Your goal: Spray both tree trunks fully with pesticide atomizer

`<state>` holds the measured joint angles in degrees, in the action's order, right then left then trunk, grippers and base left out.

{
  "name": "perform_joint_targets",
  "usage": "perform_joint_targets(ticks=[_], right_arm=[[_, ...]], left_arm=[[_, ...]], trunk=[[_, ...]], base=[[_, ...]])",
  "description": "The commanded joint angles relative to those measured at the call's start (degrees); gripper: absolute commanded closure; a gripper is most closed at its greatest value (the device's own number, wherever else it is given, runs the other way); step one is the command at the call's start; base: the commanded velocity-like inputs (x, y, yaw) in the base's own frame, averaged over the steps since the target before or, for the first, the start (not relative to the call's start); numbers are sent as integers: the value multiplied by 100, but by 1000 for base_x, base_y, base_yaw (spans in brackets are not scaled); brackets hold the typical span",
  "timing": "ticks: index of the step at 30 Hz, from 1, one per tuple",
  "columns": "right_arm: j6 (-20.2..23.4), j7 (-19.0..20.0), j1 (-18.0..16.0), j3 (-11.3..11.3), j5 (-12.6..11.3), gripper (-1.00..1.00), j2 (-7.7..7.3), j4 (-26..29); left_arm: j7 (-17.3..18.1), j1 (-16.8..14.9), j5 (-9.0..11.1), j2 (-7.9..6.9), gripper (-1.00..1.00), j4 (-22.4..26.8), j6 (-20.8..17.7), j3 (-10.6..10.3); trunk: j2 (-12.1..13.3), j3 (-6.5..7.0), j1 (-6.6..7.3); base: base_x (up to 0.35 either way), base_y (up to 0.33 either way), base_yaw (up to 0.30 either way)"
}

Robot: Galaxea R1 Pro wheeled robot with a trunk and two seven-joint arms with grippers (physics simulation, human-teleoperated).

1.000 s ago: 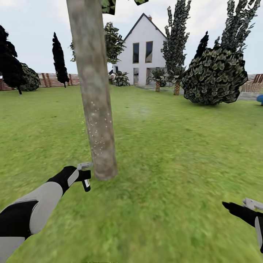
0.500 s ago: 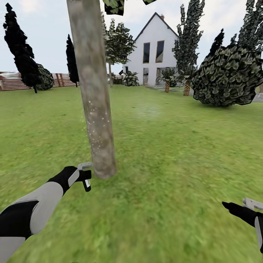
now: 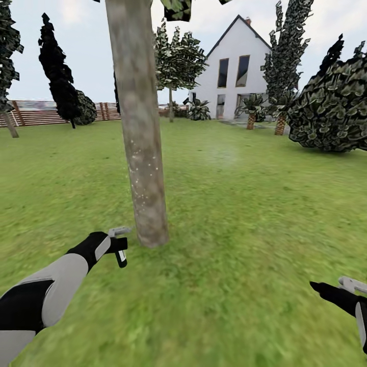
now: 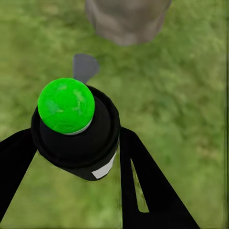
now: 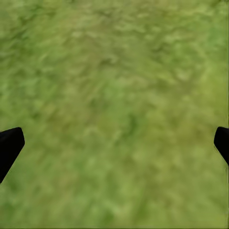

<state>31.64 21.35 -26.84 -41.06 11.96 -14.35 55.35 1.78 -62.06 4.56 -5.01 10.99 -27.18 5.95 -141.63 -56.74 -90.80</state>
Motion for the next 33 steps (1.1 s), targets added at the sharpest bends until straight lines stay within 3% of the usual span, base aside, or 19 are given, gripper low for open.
perform_joint_targets(ticks=[1, 6, 22, 33], right_arm=[[14, 53, -5, -16, 61, -100, 1, 6], [13, 53, -5, -16, 61, -100, 2, 4], [14, 51, -5, -16, 61, -100, 2, 2], [10, 53, -5, -16, 61, -100, 2, 2]], left_arm=[[-2, -1, 45, 0, 100, 8, -39, 26], [-2, -1, 45, 21, 100, 8, -41, 23], [-4, -1, 52, 36, 100, 8, -42, 29], [-2, -1, 54, 36, 100, 6, -33, 29]], trunk=[[-2, -6, 0], [-2, -6, 0], [-2, -6, 0], [-2, -6, 0]], base=[[140, -298, 9], [79, -313, 62], [2, -323, 242], [179, -283, 49]])
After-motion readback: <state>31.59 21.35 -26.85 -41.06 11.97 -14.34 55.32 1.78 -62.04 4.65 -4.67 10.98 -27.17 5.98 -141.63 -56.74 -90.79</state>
